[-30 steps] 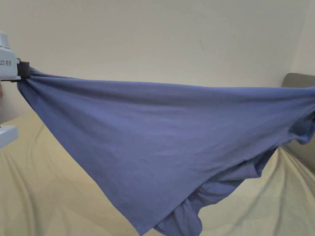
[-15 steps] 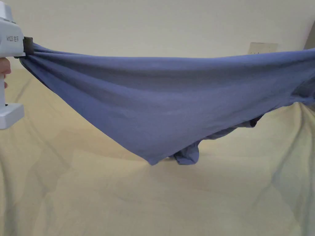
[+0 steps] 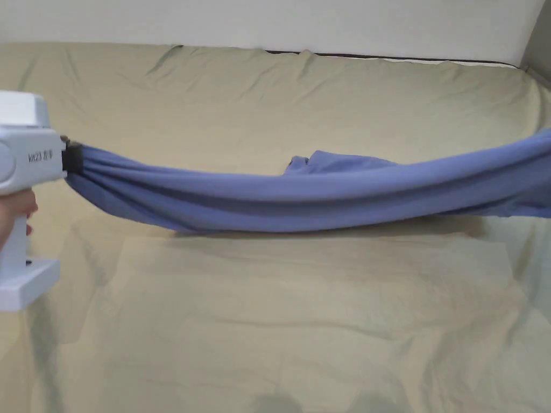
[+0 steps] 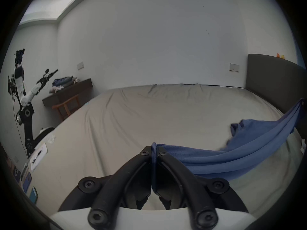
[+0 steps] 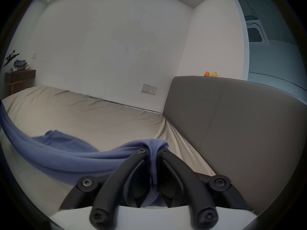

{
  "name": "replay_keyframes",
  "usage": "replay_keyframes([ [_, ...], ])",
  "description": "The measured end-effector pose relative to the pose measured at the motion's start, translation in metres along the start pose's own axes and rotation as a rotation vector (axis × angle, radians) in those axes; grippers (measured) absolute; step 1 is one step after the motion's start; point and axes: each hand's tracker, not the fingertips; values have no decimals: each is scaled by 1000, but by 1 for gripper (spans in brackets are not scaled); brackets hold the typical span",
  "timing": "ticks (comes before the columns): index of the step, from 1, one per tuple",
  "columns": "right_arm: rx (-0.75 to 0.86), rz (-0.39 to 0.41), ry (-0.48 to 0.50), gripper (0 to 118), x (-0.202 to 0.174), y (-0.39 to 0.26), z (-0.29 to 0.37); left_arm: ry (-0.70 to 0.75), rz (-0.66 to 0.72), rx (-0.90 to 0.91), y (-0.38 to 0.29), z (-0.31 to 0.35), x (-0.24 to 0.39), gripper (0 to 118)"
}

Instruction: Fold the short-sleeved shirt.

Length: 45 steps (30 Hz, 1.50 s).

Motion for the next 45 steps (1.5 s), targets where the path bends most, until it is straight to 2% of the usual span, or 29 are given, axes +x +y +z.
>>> replay_keyframes([
  [4,-39,-19,31,7,11,-31,62,-22,46,-40,-35,46,-17,0],
  [10,-37,10,54,7,19,-47,198,-68,73,-66,-84,138,-45,0],
  [13,-97,-41,105,7,24,-61,250,-100,86,-82,-108,176,-58,0],
  [14,-120,-20,121,7,28,-66,261,-112,87,-96,-118,187,-61,0],
  [16,-71,61,120,7,25,-77,294,-120,96,-123,-136,204,-69,0],
  [17,-96,31,130,7,27,-85,302,-119,97,-132,-144,211,-71,0],
  [21,-172,-2,141,7,31,-116,324,-156,118,-188,-168,232,-79,0],
  [26,-284,24,139,7,31,-154,314,-151,46,-269,-193,225,-80,1],
  [27,-344,-2,158,7,30,-164,310,-136,48,-283,-198,221,-78,3],
  [28,-367,-5,156,7,29,-169,307,-124,42,-301,-203,219,-76,10],
  [29,-446,-58,178,7,27,-179,304,-100,30,-331,-208,214,-75,31],
  [30,-407,-43,153,7,39,-193,292,-79,27,-357,-214,209,-75,58],
  [31,-449,-72,180,10,39,-200,290,-108,51,-387,-220,204,-76,88],
  [32,-495,-100,173,22,39,-205,288,-146,71,-431,-225,206,-74,113],
  [33,-508,-127,162,43,39,-208,287,-158,80,-434,-225,209,-74,115],
  [35,-476,-198,130,101,44,-208,293,-140,81,-393,-216,217,-71,114],
  [36,-447,-238,131,109,47,-201,296,-134,91,-333,-206,226,-70,114],
  [39,-302,-316,95,109,51,-161,308,-141,148,-128,-159,259,-64,109],
  [41,-149,-319,93,109,47,-119,319,-136,199,52,-125,293,-55,97],
  [45,154,-353,93,109,26,-44,366,-153,271,381,-86,358,-34,93],
])
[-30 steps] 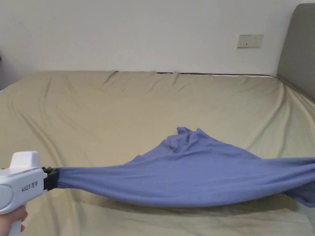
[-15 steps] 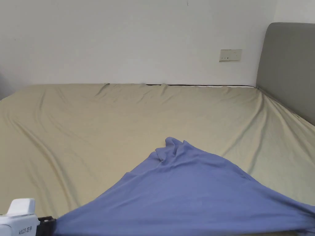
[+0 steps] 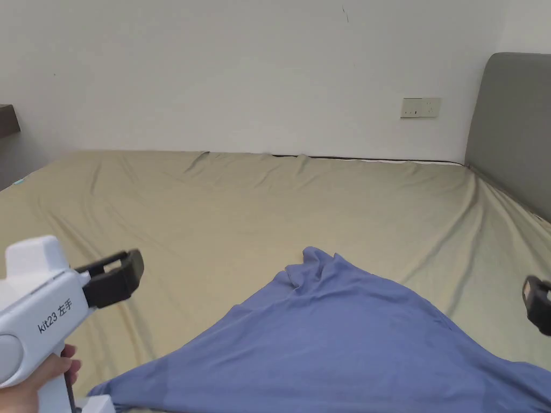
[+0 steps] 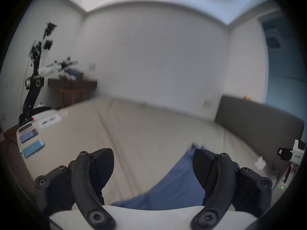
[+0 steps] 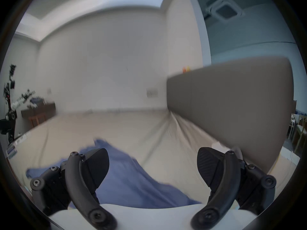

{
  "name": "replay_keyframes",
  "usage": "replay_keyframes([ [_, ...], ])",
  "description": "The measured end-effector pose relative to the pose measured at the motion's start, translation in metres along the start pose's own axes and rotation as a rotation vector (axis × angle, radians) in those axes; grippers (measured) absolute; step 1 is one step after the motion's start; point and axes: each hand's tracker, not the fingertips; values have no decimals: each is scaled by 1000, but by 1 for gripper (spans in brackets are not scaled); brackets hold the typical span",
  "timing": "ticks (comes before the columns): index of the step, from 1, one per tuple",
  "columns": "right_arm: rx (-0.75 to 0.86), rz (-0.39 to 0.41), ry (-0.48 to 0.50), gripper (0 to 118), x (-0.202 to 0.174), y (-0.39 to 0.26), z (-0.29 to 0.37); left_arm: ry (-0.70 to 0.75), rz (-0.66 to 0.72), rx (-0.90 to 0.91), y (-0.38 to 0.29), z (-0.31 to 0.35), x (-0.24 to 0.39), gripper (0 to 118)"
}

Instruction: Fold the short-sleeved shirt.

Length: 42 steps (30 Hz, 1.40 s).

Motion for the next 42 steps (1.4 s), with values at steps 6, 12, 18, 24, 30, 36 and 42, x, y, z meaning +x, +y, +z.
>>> replay_keyframes([
  [6,167,91,99,31,-65,19,26,52,-121,197,-8,40,44,0],
  [12,81,163,117,1,-82,-18,12,39,-167,74,-40,26,34,0],
  [18,38,145,107,0,-78,-27,-1,67,-145,-37,-41,5,1,0],
  [24,-20,101,151,0,-85,-33,-10,138,36,-482,-60,-57,-55,22],
  [30,-94,76,208,0,-103,-39,-18,208,15,-814,-142,-116,-100,94],
  [36,-129,118,249,0,-106,-42,-14,177,-23,-772,-168,-112,-97,51],
  [42,-271,147,279,0,-113,-60,-55,48,29,-813,-161,-96,-90,0],
])
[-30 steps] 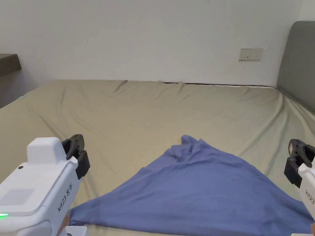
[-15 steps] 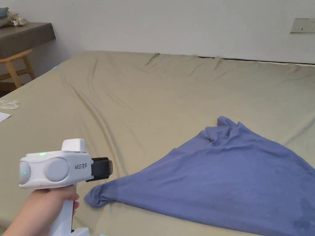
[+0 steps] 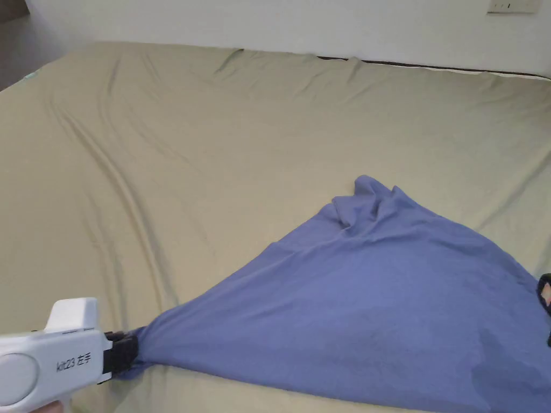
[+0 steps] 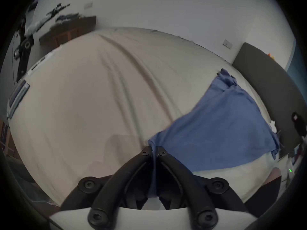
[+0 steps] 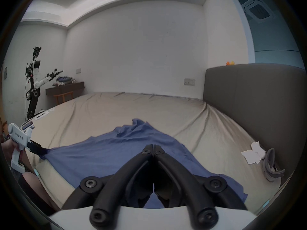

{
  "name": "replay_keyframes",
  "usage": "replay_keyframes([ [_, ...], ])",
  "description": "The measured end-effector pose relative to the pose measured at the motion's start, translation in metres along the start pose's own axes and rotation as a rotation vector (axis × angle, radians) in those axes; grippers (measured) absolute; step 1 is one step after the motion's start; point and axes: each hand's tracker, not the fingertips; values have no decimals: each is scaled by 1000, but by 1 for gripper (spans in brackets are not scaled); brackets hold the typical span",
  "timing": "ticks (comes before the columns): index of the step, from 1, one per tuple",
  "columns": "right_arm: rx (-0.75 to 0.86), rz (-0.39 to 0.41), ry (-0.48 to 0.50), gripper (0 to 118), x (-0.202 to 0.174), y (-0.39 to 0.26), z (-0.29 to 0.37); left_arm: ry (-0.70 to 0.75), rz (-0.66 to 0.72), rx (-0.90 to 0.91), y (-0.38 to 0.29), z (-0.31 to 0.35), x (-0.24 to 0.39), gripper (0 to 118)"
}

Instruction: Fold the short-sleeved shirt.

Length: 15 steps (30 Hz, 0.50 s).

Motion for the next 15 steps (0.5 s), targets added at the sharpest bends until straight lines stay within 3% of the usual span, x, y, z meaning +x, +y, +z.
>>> replay_keyframes([
  [1,20,59,17,0,-1,4,-14,-2,-32,14,-1,4,3,0],
  [2,-62,36,54,0,-1,1,-34,13,-79,58,0,9,7,0],
  [4,-17,165,62,0,4,13,-82,40,-117,118,7,20,13,0],
  [5,-132,88,111,1,8,12,-112,32,-99,148,10,26,13,0],
  [6,-169,89,131,5,12,17,-142,12,-71,178,15,33,13,0],
  [7,-206,81,159,20,16,20,-173,-7,-56,200,19,38,13,0],
  [8,-217,130,145,62,19,25,-205,-18,-44,214,22,42,13,0],
  [9,-244,162,161,94,21,27,-237,-17,-47,210,24,46,18,0],
  [10,-266,199,147,109,23,27,-267,-16,-53,219,25,47,20,0],
  [13,-279,262,86,102,30,19,-336,-15,-91,221,23,45,27,0],
  [15,-311,195,19,86,36,1,-361,-15,-106,213,23,43,40,0],
])
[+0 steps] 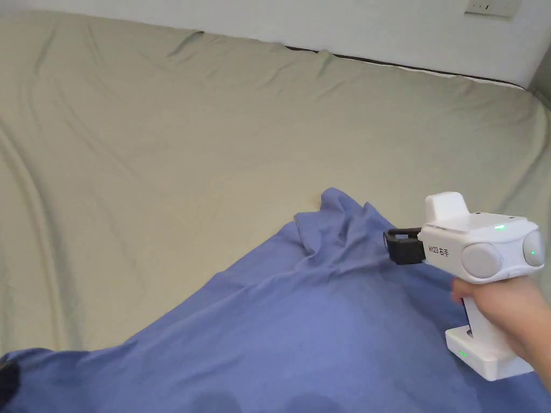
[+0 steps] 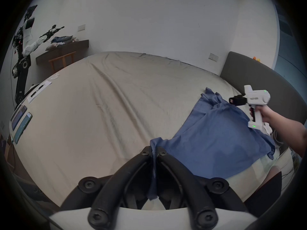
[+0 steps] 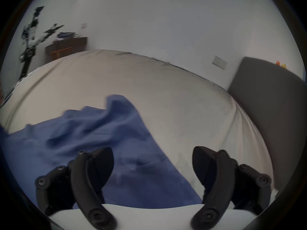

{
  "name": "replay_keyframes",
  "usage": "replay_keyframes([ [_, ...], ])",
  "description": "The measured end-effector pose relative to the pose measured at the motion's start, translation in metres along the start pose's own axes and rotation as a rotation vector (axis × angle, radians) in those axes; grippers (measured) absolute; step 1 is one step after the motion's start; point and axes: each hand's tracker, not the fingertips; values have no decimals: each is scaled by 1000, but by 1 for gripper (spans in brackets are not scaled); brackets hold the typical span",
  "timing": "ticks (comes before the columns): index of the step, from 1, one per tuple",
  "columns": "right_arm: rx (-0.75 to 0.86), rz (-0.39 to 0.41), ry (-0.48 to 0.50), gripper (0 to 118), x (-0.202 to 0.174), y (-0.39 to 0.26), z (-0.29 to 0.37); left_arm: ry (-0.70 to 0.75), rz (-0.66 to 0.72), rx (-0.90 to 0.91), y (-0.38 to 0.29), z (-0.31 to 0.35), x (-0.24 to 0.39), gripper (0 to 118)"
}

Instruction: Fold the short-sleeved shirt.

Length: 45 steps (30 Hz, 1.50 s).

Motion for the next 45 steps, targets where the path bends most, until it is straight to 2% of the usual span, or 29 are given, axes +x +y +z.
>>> replay_keyframes([
  [1,-57,-52,10,69,3,-6,-9,4,-6,-9,-1,-2,2,0],
  [2,-105,-85,31,43,6,-13,-17,11,-8,-16,-2,-6,2,0],
  [3,-117,-99,62,39,9,-19,-19,13,-7,-26,-2,-8,1,0],
  [4,-64,-133,121,23,7,-19,-6,8,-2,-33,-3,-10,1,0],
  [5,-17,-120,87,4,9,-16,3,0,1,-34,-3,-10,1,0],
  [6,-26,-115,120,3,10,-15,6,-4,7,-31,-3,-11,2,0],
  [9,-14,-10,64,3,1,-18,31,-2,22,-20,-1,-12,-1,0],
  [10,6,2,51,3,0,-18,40,4,24,-16,1,-11,0,0],
  [14,121,-66,31,3,13,7,103,19,20,77,20,18,-1,0],
  [18,252,-51,-28,3,41,33,195,-12,59,195,51,57,0,0],
  [20,286,-100,-52,3,60,44,251,-28,68,271,68,78,-4,0],
  [21,279,-137,-57,3,69,47,273,-37,61,294,77,86,-2,0],
  [24,365,-140,-130,3,103,53,344,-7,-37,377,107,113,7,0],
  [27,445,-195,-150,3,127,53,414,-21,-81,472,142,142,16,0],
  [29,485,-217,-169,3,117,49,468,-54,-91,511,164,164,23,0],
  [30,515,-190,-179,3,116,46,487,-67,-100,553,173,176,27,0],
  [31,544,-152,-205,3,116,42,499,-64,-126,582,178,185,37,0],
  [34,549,-195,-229,3,118,31,524,-34,-190,608,193,193,54,0],
  [37,585,-251,-244,3,126,24,530,-53,-174,599,203,195,70,0],
  [42,590,-253,-267,3,133,35,523,-37,-203,589,218,181,83,0],
  [45,595,-262,-276,3,143,57,509,-44,-171,574,243,168,84,0],
])
